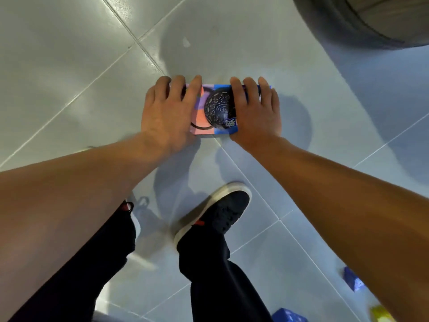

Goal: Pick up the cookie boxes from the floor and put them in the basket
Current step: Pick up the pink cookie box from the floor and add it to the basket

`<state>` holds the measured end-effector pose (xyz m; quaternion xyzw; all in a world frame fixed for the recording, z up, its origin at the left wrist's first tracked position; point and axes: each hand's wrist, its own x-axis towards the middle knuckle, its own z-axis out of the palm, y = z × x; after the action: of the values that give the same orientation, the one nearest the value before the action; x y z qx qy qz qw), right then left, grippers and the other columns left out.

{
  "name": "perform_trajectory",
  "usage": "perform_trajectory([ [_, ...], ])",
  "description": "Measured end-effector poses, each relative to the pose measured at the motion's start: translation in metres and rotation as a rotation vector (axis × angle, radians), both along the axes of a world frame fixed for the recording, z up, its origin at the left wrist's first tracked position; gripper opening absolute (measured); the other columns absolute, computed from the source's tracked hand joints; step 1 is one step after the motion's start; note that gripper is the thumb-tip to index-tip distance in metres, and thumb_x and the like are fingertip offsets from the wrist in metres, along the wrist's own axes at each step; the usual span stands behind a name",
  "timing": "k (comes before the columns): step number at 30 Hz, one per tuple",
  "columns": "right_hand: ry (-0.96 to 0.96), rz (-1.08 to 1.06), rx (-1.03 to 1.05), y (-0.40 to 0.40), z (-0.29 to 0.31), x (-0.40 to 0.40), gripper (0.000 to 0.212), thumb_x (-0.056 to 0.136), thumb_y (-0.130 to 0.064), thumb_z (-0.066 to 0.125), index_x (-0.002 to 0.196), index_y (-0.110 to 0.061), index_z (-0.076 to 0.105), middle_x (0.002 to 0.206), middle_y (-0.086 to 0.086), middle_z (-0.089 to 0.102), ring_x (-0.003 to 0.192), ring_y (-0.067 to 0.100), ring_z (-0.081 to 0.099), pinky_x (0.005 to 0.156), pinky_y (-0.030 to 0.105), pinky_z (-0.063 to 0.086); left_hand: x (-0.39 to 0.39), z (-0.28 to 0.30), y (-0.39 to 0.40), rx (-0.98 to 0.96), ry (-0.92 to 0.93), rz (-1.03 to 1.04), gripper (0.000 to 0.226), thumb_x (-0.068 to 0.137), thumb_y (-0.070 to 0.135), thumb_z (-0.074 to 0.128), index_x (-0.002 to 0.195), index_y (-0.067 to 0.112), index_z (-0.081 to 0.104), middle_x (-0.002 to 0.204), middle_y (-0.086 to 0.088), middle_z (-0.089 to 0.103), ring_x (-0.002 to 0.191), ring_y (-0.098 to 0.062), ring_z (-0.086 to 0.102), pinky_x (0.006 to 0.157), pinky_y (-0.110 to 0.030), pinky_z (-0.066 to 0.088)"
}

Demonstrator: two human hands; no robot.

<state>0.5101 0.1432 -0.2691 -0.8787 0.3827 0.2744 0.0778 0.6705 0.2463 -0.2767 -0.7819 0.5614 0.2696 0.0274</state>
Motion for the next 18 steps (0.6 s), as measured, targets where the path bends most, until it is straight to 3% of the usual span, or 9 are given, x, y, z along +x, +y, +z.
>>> perform_trajectory([
  [6, 0.001, 0.001, 0.225, 0.018, 0.108, 0.016, 0.112, 0.062, -0.033, 0.079, 0.153, -0.021, 0.015, 0.149, 0.007, 0.029, 0.142, 0.035, 0.021, 0.117, 0.045, 0.019, 0.033, 0.117, 0.026, 0.113, 0.119, -0.041, 0.112, 0.047, 0.04, 0.08, 0.145, 0.02, 0.029, 0.13, -0.012, 0.045, 0.116, -0.039, 0.04, 0.089, -0.047, 0.041],
  [10, -0.028, -0.028, 0.239, 0.038, 0.233, 0.044, 0.114, 0.059, -0.035, 0.081, 0.151, -0.022, 0.017, 0.146, 0.007, 0.032, 0.138, 0.033, 0.027, 0.112, 0.045, 0.025, 0.069, 0.245, 0.037, 0.136, 0.086, -0.098, 0.113, 0.044, 0.039, 0.08, 0.144, 0.021, 0.031, 0.128, -0.011, 0.046, 0.113, -0.039, 0.041, 0.087, -0.046, 0.043],
  [15, -0.082, 0.041, 0.211, 0.044, 0.404, 0.083, 0.115, 0.056, -0.049, 0.083, 0.15, -0.019, 0.025, 0.14, 0.01, 0.042, 0.129, 0.034, 0.041, 0.103, 0.046, 0.037, 0.111, 0.412, 0.05, 0.155, 0.112, -0.104, 0.121, 0.04, 0.053, 0.076, 0.145, 0.019, 0.028, 0.127, -0.011, 0.044, 0.115, -0.038, 0.039, 0.092, -0.05, 0.046],
  [18, -0.042, 0.046, 0.327, 0.043, 0.492, 0.097, 0.119, 0.059, -0.052, 0.081, 0.152, -0.022, 0.014, 0.145, 0.008, 0.033, 0.132, 0.033, 0.035, 0.107, 0.046, 0.032, 0.126, 0.502, 0.053, 0.168, 0.144, -0.103, 0.123, 0.04, 0.058, 0.076, 0.145, 0.017, 0.028, 0.125, -0.012, 0.044, 0.116, -0.037, 0.038, 0.094, -0.05, 0.045],
])
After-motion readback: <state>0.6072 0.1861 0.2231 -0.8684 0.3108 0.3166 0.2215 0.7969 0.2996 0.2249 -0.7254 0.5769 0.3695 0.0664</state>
